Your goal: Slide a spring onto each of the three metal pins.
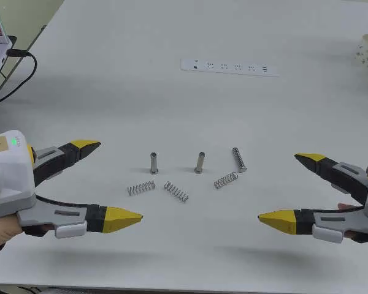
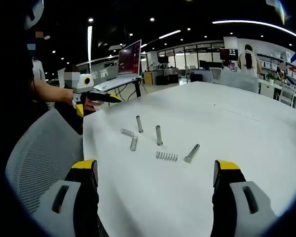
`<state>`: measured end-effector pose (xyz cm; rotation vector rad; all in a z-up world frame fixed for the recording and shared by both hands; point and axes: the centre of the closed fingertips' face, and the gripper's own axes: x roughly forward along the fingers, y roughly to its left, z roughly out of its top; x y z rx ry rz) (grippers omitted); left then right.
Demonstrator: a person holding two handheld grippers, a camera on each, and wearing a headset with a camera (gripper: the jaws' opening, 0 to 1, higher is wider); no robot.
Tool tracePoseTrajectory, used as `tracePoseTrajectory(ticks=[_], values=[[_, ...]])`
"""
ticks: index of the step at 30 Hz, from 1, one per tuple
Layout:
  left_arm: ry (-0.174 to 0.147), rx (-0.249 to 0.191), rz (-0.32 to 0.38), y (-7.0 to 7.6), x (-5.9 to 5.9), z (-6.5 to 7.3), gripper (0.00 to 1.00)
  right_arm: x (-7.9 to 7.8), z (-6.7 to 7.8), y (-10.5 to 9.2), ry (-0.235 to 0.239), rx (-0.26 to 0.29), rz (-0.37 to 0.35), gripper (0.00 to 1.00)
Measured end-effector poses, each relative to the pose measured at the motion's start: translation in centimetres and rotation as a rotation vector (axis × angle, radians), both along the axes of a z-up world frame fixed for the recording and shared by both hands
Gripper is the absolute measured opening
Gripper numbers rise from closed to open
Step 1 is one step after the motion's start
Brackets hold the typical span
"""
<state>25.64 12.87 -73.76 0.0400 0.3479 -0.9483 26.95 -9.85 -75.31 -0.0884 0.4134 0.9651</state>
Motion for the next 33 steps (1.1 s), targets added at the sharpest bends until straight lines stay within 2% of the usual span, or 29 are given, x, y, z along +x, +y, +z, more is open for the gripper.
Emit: tracePoseTrajectory(ticks=[33], values=[[0.003,0.004,-0.004,-0.05,-0.26,0.07,0.99,-0.33,-0.23,-0.31,0.013,-0.009,-0.001,0.96]])
